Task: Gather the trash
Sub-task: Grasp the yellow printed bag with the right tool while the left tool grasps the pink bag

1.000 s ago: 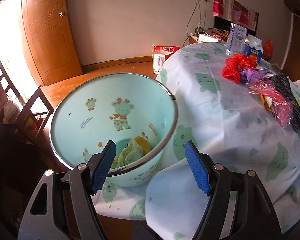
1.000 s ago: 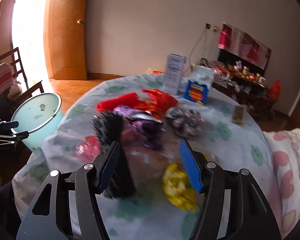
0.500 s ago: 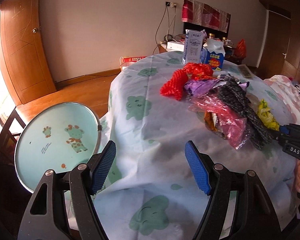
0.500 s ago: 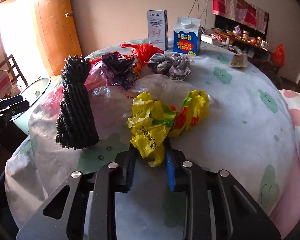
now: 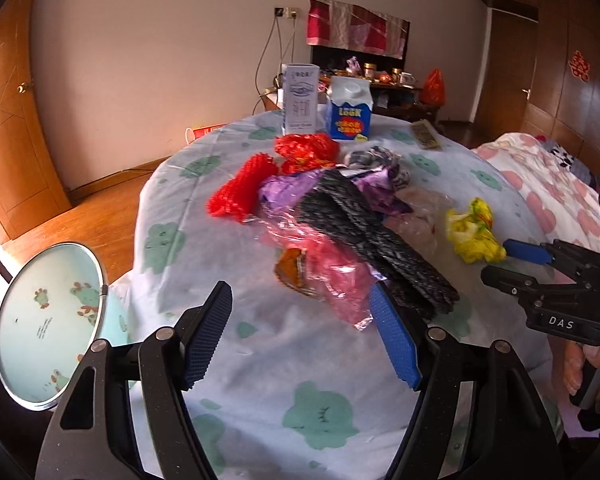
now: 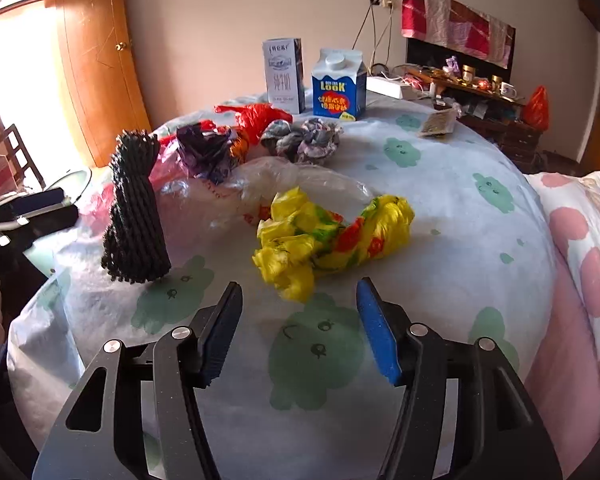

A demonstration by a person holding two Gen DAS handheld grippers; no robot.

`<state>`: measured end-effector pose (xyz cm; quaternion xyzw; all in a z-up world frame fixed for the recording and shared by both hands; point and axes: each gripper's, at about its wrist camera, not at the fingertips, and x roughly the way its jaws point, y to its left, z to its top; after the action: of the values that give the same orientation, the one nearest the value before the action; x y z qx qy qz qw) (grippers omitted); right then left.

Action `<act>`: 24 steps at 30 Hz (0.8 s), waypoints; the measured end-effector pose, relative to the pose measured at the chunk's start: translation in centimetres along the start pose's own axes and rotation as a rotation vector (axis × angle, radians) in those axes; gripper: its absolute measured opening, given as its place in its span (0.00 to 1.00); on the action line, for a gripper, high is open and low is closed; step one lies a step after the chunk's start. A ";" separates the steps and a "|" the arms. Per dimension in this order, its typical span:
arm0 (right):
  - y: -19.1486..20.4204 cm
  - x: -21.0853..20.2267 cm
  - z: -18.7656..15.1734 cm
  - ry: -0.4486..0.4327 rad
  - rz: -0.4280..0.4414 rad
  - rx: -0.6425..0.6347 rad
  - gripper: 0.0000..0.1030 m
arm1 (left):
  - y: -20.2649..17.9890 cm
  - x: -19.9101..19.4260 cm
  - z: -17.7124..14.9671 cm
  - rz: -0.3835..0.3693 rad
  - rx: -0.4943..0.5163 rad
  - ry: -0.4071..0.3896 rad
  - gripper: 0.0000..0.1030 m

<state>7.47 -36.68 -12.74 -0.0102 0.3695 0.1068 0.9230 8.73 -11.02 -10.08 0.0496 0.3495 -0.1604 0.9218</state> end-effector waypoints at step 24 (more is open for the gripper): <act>-1.0 0.0 2.2 -0.025 -0.033 0.077 0.55 | 6.2 -3.7 1.5 0.030 -0.062 -0.074 0.10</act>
<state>9.14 -37.43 -11.24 0.0208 0.3616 0.0775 0.9289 9.12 -4.55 -6.62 0.0203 0.3194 -0.1374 0.9374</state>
